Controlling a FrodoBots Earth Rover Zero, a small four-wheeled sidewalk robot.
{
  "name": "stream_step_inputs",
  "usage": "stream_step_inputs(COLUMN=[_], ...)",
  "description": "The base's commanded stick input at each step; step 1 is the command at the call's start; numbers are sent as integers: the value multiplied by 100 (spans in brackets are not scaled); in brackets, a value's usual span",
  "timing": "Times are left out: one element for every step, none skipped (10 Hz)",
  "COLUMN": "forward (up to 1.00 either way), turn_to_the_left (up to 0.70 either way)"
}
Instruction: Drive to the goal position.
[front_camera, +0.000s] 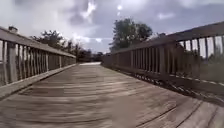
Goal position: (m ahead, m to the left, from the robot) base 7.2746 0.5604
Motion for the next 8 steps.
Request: stream_step_inputs(forward=[85, 85, 85, 85, 85, 85, 85, 85], turn_to_the_left=[0, 0, 0, 0, 0, 0, 0, 0])
